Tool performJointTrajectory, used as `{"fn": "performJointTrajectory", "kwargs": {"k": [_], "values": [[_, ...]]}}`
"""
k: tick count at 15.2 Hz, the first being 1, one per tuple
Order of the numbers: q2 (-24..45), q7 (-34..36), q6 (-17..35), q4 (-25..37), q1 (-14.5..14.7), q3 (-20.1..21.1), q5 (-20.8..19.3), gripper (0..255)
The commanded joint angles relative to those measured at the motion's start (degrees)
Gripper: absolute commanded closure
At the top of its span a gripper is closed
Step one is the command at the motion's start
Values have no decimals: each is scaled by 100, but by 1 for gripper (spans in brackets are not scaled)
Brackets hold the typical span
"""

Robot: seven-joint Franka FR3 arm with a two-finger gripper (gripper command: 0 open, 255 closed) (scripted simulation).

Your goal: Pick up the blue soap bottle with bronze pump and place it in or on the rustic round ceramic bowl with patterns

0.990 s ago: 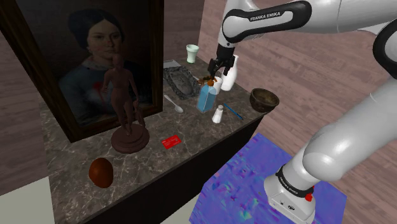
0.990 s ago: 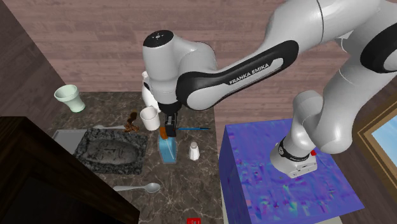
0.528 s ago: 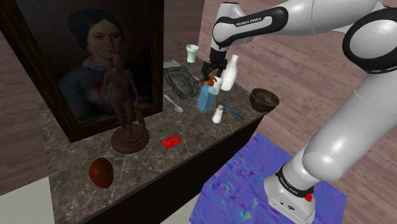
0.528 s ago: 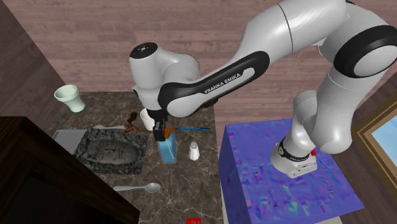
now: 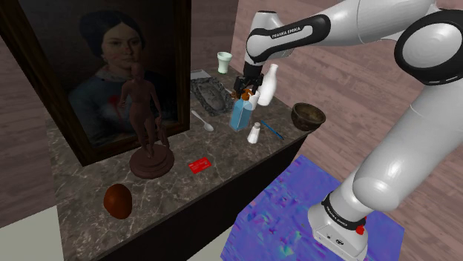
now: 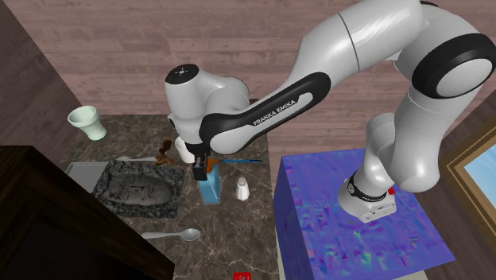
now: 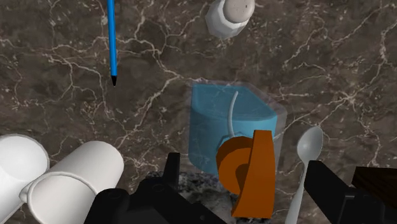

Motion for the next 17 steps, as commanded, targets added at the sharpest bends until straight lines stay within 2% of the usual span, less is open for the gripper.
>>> {"fn": "performJointTrajectory", "kwargs": {"k": [1, 3, 4, 13, 17], "values": [[1, 0, 3, -2, 0, 0, 0, 0], [0, 0, 2, -1, 0, 0, 0, 0], [0, 0, 2, -1, 0, 0, 0, 255], [1, 0, 3, -2, 0, 0, 0, 255], [-110, 5, -288, 180, 1, 0, -8, 255]]}}
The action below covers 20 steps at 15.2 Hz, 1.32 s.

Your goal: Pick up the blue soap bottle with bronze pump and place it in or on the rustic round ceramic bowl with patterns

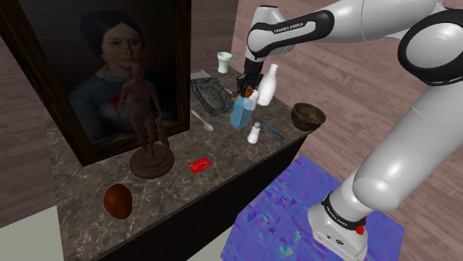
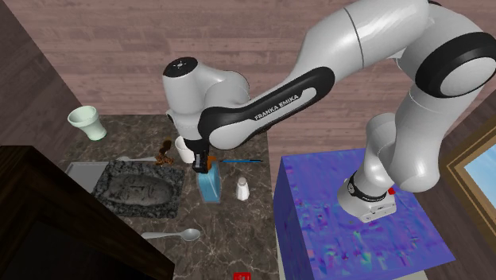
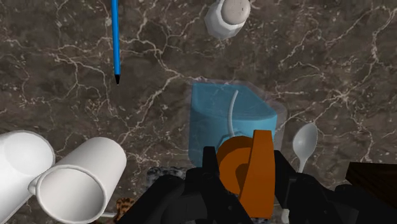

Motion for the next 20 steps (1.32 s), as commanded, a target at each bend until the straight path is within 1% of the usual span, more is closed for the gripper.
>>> {"fn": "performJointTrajectory", "kwargs": {"k": [1, 20], "values": [[-46, -1, -147, 102, -1, -2, -3, 255], [-293, 6, -1568, 1276, 2, 0, -18, 255]]}}
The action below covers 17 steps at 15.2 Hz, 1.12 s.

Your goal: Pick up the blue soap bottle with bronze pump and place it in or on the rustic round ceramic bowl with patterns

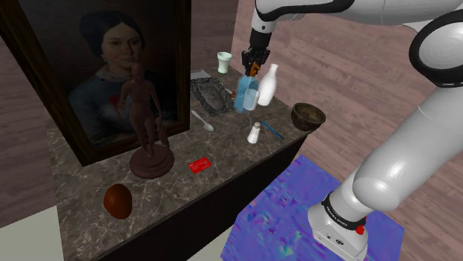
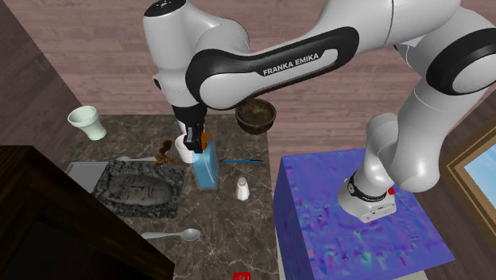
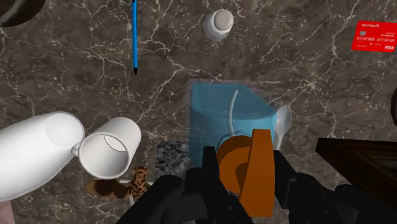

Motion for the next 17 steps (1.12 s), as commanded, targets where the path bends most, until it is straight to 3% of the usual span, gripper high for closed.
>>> {"fn": "performJointTrajectory", "kwargs": {"k": [1, 9, 17], "values": [[-1, -4, -167, 166, -2, -2, 0, 255], [33, -7, -745, 778, -3, -3, 3, 255], [-588, -959, -946, 367, -471, -493, -66, 255]]}}
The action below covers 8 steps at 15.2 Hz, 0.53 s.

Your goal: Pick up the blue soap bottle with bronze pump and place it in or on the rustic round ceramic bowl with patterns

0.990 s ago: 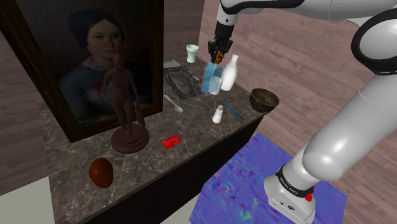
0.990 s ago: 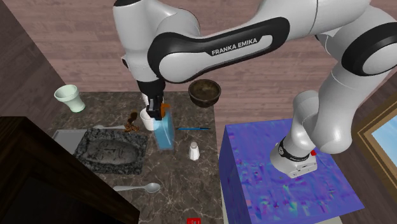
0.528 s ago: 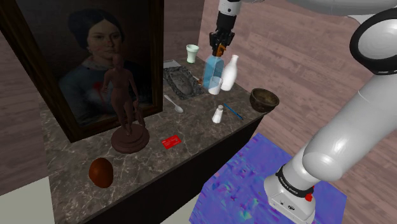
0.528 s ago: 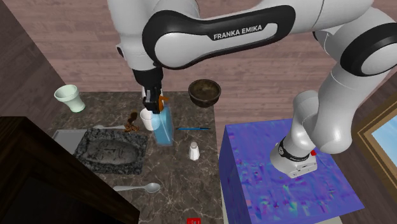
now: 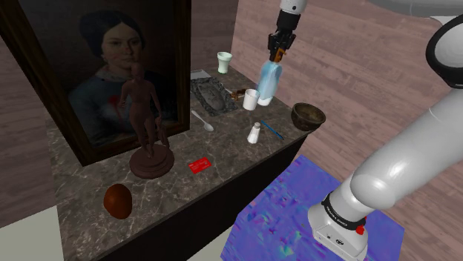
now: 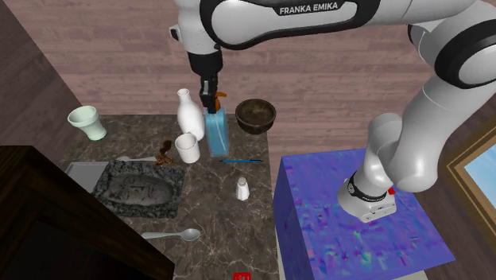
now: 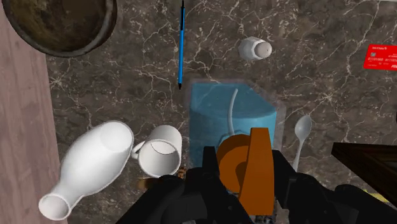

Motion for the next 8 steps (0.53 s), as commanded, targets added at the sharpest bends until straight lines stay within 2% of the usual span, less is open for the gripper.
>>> {"fn": "performJointTrajectory", "kwargs": {"k": [1, 8], "values": [[-126, -244, -68, -54, -111, -127, -23, 255], [-342, -1146, -326, 5, -512, -634, -112, 255]]}}
